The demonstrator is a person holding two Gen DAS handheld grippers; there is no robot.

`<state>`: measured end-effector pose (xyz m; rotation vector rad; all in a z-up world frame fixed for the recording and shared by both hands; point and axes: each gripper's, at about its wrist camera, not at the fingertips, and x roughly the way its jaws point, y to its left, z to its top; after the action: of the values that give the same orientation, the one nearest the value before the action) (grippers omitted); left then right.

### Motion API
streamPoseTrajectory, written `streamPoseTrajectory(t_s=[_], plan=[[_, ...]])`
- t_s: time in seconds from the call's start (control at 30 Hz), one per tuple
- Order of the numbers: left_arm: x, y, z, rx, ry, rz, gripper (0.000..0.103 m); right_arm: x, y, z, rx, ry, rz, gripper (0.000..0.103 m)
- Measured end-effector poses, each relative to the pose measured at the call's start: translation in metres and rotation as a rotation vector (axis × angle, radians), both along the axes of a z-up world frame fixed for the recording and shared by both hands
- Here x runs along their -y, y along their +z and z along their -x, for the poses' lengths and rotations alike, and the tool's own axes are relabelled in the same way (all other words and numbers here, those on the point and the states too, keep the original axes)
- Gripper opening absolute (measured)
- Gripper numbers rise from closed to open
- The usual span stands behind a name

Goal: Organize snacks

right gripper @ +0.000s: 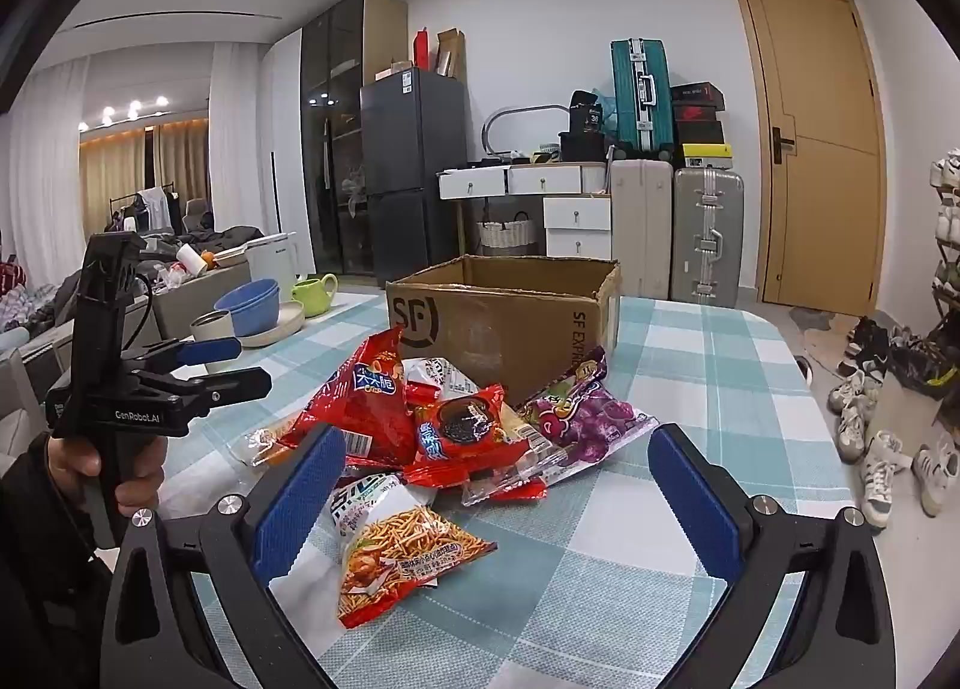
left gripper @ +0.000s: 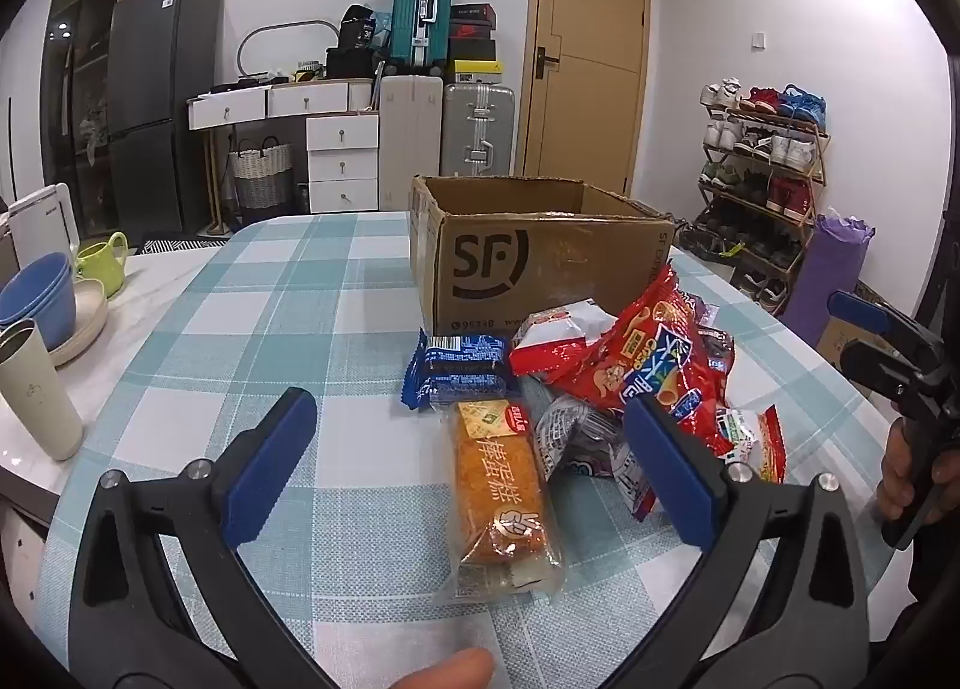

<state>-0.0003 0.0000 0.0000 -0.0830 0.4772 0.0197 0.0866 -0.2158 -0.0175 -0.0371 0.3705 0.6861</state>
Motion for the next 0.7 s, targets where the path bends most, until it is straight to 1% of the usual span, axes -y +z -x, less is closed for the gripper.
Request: streamPoseTrajectory(t_s=[0.03,0.17,0.7], plan=[[0.0,0.0,0.0003,0.008,0.0,0.001,0.102,0.0002,0.0,-0.0001,0.0,-0.001,-0.002,0.103],[-0.0001,0.0,-0.0002,-0.007,0.001,-0.002,0.102,0.0003,-0.0002,-0.0006,0.0,0.001,-0.003,0.103],[0.0002,0.0004,0.0009,-0.005,0.0,-0.002,0.102,-0.0009,-0.0002,0.0006,0.001,0.001,-0.002,0.103]])
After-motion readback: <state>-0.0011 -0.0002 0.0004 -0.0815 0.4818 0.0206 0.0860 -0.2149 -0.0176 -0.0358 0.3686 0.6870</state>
